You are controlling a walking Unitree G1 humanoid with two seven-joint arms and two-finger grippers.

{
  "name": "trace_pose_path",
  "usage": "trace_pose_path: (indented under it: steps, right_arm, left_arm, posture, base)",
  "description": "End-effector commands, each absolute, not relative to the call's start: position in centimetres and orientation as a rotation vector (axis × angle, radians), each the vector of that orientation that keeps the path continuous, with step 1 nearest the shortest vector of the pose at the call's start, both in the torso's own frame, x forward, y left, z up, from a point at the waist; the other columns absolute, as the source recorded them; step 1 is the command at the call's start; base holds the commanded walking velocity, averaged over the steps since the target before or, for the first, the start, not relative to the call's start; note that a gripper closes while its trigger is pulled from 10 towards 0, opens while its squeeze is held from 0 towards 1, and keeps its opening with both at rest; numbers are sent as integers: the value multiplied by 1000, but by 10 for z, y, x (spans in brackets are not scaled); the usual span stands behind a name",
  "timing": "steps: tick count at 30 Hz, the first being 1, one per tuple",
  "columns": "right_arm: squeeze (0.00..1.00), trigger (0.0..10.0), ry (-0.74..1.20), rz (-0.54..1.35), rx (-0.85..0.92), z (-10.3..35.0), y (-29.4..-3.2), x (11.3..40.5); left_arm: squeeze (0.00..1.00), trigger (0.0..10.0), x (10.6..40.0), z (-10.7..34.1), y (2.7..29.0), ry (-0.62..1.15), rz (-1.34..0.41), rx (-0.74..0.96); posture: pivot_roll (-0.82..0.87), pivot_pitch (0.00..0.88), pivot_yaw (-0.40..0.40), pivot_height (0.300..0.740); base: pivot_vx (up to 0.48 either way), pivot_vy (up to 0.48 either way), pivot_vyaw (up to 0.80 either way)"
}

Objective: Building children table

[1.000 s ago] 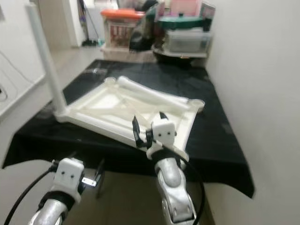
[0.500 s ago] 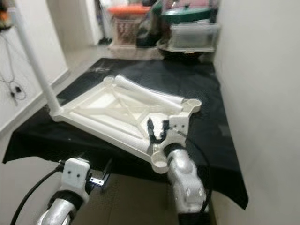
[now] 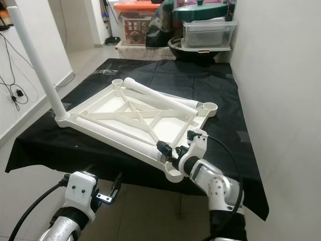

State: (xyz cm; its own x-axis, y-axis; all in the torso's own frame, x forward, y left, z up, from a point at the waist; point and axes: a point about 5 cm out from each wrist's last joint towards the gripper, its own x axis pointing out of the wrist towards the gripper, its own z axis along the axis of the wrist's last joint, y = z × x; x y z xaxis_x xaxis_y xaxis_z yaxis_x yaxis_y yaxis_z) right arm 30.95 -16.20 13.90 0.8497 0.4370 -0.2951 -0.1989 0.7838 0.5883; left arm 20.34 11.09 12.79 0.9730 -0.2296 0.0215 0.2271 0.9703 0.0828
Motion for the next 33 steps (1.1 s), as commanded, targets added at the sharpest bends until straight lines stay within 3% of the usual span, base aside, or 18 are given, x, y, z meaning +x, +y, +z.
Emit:
trace_pose_path:
  steps: [1,14,33]
  right_arm:
    - [0,10000,448,403,629,144,-160,309]
    - [0,10000,645,437,642,134,-168,298]
    - [0,10000,623,572,697,160,-141,297]
  left_arm:
    - [0,10000,201,124,112,-3,-236,72]
    - [0,10000,200,125,111,2,-231,70]
    - [0,10000,201,125,111,6,-225,74]
  posture:
    - [62,63,-9,740]
    - [62,67,-19,740]
    - [57,62,-18,740]
  base:
    - [0,0,0]
    - [0,0,0]
    - [0,0,0]
